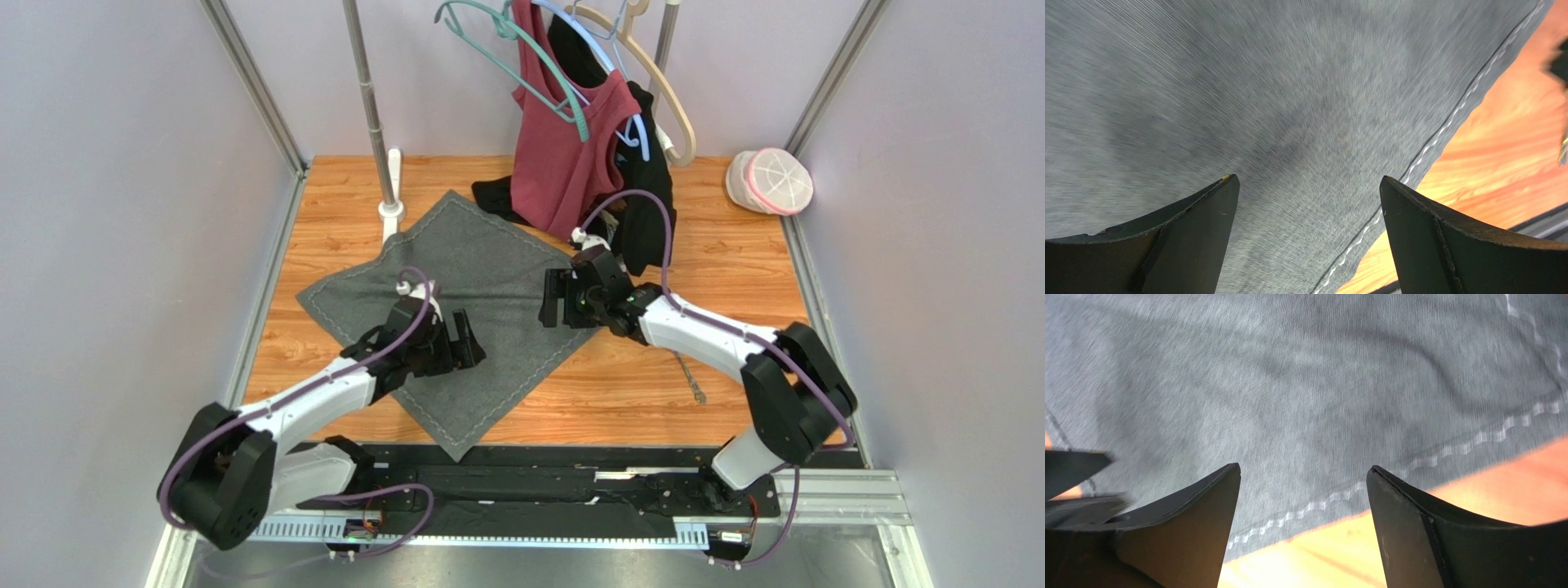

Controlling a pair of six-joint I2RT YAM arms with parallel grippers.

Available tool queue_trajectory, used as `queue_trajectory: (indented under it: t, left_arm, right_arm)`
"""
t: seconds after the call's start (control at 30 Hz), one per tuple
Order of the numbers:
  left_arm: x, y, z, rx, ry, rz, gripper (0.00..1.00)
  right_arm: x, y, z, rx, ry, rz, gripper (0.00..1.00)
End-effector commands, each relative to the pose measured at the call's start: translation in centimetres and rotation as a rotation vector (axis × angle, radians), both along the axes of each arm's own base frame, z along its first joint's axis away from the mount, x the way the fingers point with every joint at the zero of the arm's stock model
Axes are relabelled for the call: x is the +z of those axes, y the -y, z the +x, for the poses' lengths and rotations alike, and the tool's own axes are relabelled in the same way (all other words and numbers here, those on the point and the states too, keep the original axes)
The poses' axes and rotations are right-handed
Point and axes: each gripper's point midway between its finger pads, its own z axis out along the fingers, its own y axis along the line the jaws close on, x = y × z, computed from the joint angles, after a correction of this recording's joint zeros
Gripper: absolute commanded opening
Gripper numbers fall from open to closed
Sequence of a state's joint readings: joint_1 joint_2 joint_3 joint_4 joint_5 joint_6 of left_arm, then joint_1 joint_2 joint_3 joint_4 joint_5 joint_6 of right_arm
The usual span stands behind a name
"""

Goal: Fold the napkin, place the utensils inside, and roll it up
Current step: Fold the napkin

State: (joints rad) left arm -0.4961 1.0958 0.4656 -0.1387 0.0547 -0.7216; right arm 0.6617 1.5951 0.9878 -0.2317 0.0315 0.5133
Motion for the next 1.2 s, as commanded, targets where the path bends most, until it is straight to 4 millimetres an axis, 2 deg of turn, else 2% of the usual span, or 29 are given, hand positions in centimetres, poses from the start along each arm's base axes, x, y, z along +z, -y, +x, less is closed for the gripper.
queue_trajectory:
  t: [0.0, 0.03, 0.23, 0.37, 0.43, 0.57, 0.63, 0.67, 0.7, 0.8, 0.83, 0.9, 0.93, 0.97, 1.0, 1.03, 1.07, 1.13, 1.17]
  left_arm:
    - [0.0, 3.2, 0.5, -0.043, 0.006, -0.051, 0.94]
    - [-0.2, 4.0, 0.0, -0.073, -0.003, -0.046, 0.94]
    - [-3.1, 5.8, -2.2, -0.114, -0.113, -0.021, 0.94]
    - [-4.5, 9.0, -4.3, -0.207, -0.176, -0.043, 0.93]
    - [-5.1, 10.0, -4.6, -0.240, -0.203, -0.017, 0.94]
    - [-4.6, 12.0, -4.3, -0.275, -0.195, -0.039, 0.94]
    - [-3.4, 13.7, -3.6, -0.294, -0.173, -0.091, 0.94]
    - [-3.6, 14.3, -3.8, -0.313, -0.189, -0.096, 0.94]
    - [-2.7, 15.3, -3.3, -0.329, -0.170, -0.110, 0.94]
    - [-1.8, 16.0, -2.7, -0.344, -0.144, -0.108, 0.94]
    - [-1.7, 15.5, -2.7, -0.340, -0.141, -0.086, 0.94]
    - [-0.2, 14.6, -1.9, -0.327, -0.072, -0.043, 0.94]
    - [-0.2, 13.4, -1.9, -0.308, -0.065, 0.009, 0.94]
    - [1.1, 12.8, -1.7, -0.307, -0.028, 0.019, 0.94]
    - [1.5, 12.1, -1.8, -0.298, -0.017, 0.034, 0.94]
    - [1.5, 10.8, -2.1, -0.277, -0.021, 0.075, 0.94]
    - [3.0, 10.3, -2.2, -0.266, 0.013, 0.059, 0.94]
    - [3.0, 8.5, -3.1, -0.239, 0.008, 0.085, 0.94]
    - [4.3, 7.8, -3.1, -0.211, 0.045, 0.070, 0.95]
  right_arm:
    - [1.5, 1.5, -1.6, -0.066, 0.016, 0.030, 0.80]
    - [2.1, 1.9, -2.0, -0.077, 0.026, 0.038, 0.80]
    - [5.0, 3.6, -2.5, -0.114, 0.095, 0.037, 0.81]
    - [6.4, 3.9, -2.4, -0.117, 0.126, 0.041, 0.81]
    - [6.6, 3.9, -2.5, -0.115, 0.127, 0.045, 0.81]
    - [6.1, 4.3, -3.0, -0.120, 0.117, 0.043, 0.81]
    - [5.2, 4.8, -3.6, -0.125, 0.100, 0.032, 0.81]
    - [5.0, 5.0, -3.7, -0.126, 0.097, 0.026, 0.81]
    - [4.5, 5.3, -4.1, -0.129, 0.087, 0.015, 0.81]
    - [4.3, 6.1, -4.5, -0.143, 0.080, -0.009, 0.82]
    - [4.4, 6.4, -4.6, -0.146, 0.084, -0.014, 0.82]
    - [4.7, 6.8, -4.8, -0.151, 0.092, -0.020, 0.82]
    - [5.2, 6.8, -5.0, -0.136, 0.108, -0.013, 0.82]
    - [5.4, 6.6, -5.0, -0.122, 0.118, -0.001, 0.82]
    - [5.5, 6.3, -5.3, -0.101, 0.120, 0.015, 0.82]
    - [5.0, 6.5, -5.7, -0.096, 0.114, 0.018, 0.82]
    - [4.8, 6.3, -6.0, -0.088, 0.111, 0.028, 0.82]
    - [4.2, 5.6, -6.6, -0.059, 0.087, 0.054, 0.80]
    - [3.0, 5.4, -7.2, -0.058, 0.050, 0.050, 0.80]
